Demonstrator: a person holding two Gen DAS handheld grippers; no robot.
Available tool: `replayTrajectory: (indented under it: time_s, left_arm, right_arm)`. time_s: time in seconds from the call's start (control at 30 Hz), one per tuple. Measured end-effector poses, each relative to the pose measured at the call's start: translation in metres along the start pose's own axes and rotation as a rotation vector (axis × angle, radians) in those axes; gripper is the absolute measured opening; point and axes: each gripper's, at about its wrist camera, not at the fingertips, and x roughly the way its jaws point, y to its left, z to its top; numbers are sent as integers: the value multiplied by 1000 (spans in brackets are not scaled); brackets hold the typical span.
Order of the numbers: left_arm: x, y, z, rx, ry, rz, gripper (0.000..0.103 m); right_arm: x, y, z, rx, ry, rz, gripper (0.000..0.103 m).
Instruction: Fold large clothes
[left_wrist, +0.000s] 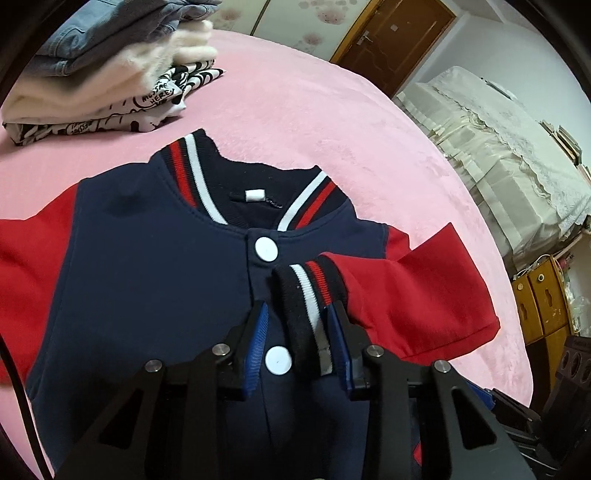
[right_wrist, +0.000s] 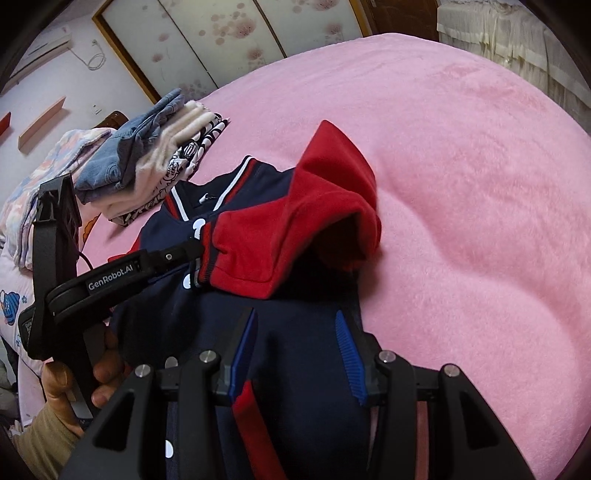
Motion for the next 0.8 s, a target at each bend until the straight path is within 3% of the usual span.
replayTrajectory:
  time_s: [0.13, 0.5, 0.8]
  left_arm:
    - [-8, -3, 3, -7, -33, -17, 26]
    - [13, -1, 4, 1, 28, 14, 29]
    - [8, -6, 2, -6, 15, 28, 32]
  right_arm:
    - [-1, -3, 1, 9, -4, 11, 44]
    - [-1, -13, 0, 30, -2, 11, 44]
    - [-2, -19, -2, 52, -1, 20, 44]
